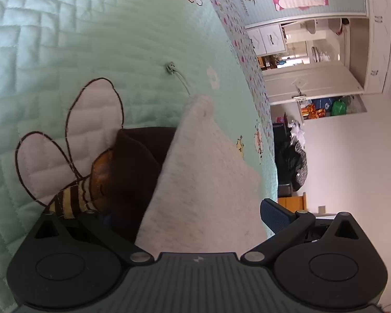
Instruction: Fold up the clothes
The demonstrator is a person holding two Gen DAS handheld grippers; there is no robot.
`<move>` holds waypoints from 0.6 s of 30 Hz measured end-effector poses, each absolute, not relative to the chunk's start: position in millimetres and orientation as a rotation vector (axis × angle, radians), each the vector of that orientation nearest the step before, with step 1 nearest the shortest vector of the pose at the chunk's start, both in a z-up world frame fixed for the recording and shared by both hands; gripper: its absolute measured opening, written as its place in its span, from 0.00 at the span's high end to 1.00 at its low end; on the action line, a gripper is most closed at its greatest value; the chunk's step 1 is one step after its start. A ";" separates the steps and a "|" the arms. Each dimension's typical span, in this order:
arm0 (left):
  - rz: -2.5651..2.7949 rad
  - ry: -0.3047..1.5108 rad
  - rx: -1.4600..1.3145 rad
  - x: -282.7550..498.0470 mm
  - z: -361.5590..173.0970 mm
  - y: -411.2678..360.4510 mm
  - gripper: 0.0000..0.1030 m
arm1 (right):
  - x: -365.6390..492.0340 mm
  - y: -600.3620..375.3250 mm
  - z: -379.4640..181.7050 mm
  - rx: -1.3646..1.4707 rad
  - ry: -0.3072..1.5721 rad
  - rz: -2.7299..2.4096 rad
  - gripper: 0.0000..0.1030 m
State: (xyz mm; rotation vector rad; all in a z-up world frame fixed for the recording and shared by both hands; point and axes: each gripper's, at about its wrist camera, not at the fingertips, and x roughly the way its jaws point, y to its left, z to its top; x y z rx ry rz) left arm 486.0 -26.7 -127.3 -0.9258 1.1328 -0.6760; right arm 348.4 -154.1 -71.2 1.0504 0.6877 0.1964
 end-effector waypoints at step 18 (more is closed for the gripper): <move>-0.663 1.118 -0.854 483.5 -134.1 -27.3 0.67 | 358.9 -131.1 -62.0 0.994 0.772 0.172 0.49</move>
